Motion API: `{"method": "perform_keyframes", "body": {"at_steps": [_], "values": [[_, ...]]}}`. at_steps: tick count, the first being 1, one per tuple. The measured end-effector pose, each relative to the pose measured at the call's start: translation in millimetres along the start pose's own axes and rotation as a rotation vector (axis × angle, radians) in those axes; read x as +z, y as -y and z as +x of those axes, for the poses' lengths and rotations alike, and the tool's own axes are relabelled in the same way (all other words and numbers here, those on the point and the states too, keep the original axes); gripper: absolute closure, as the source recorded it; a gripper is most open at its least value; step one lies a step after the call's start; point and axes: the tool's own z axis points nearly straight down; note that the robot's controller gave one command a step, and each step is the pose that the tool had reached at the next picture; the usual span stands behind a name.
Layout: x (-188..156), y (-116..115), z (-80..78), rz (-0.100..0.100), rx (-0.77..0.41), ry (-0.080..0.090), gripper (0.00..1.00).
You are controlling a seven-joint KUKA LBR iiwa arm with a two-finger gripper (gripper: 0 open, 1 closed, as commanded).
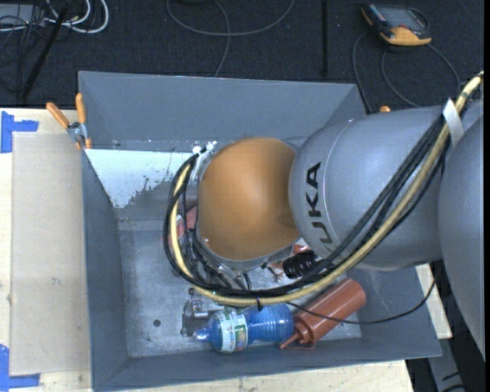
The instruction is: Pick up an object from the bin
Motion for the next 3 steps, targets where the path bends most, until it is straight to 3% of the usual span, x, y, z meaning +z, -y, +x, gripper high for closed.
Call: {"method": "perform_keyframes", "body": {"at_steps": [1, 2, 3], "values": [[-3.8, 1.2, -2.1, -0.002, 0.005, 0.007, 0.00], [51.9, 29.1, -1.4, -0.002, -0.124, 0.010, 0.00], [50.3, 74.8, 1.8, 0.001, -0.212, 0.010, 0.00]]}}
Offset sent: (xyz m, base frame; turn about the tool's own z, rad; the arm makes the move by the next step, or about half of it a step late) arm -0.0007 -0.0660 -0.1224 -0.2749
